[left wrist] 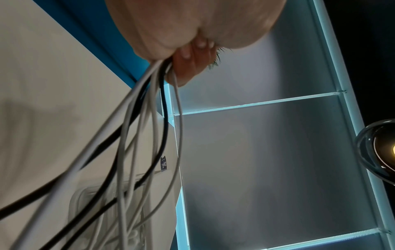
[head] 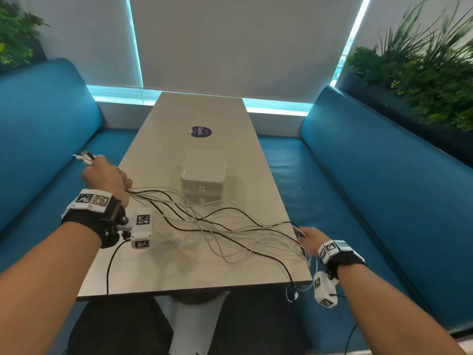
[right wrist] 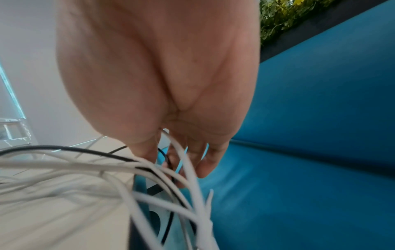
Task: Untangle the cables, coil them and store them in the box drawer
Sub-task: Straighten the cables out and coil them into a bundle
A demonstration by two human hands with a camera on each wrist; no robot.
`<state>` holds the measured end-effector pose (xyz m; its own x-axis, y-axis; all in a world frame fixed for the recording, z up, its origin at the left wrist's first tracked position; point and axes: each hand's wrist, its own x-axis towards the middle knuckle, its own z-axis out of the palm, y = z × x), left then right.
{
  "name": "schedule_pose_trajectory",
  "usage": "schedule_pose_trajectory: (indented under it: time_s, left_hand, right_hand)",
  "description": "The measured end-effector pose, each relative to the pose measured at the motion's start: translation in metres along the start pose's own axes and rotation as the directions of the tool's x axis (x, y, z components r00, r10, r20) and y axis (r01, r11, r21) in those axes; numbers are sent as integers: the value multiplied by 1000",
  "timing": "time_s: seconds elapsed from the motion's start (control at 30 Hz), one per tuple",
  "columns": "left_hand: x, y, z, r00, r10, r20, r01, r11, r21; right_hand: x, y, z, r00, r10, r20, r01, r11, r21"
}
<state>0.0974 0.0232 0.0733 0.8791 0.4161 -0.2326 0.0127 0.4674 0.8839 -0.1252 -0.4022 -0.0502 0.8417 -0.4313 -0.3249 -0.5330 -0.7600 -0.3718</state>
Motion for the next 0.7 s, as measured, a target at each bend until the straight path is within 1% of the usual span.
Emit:
schedule_pose_trajectory:
  time_s: [0.03,0.1,0.17,0.23,0.27,0.3,0.37,0.4,0.47,0.5,0.63,0.7]
  left_hand:
    - [-1,-1,0,1000,-5,0,5,1000,6]
    - [-1,-4,-1,1000,-14,2,14,1000,9]
    - [-2,-6,-3,1000,-16,2,16,1000,6]
    - [-2,-8,-4,1000,-19,5,19,1000,3]
    - [-1,-8,-4,1000,-20,6,20,1000,3]
    - [-1,-8,-4,1000,-18,7,18,1000,4]
    - [-1,-8,-3,1000,-13,5,13,1000,4]
    - [-1,-9,-2,1000,-14,2,14,1000,7]
    - [-2,-10,0,1000,-21,9,21,1000,15]
    - [-3,-11,2,1000,-26,14,26,1000,18]
    - [-12,-9,11,998,-33,50,32,999,20]
    - [-20,-8,16,997,-27,70,27,1000,4]
  right_hand:
    - [1,-1,0,998,63,-11,-63,998,-5]
    - [2,3,2,987,158,11,-158,987,-26]
    - [-1,15,2,967,253,44,-245,960,-135]
    - [-10,27,0,947,317,50,-293,917,-272]
    - [-13,32,-1,943,328,52,-296,901,-317]
    - [-15,36,-2,936,350,51,-318,896,-310]
    - [-17,36,-6,939,342,44,-318,908,-271]
    - [-15,37,-6,947,316,52,-294,924,-244]
    - [-15,34,-13,963,236,127,-210,958,-193]
    - [-15,30,-17,968,205,142,-178,967,-183]
    - [-11,12,-34,991,96,99,-91,994,-56]
    - [-12,-1,-39,997,53,61,-50,998,-38]
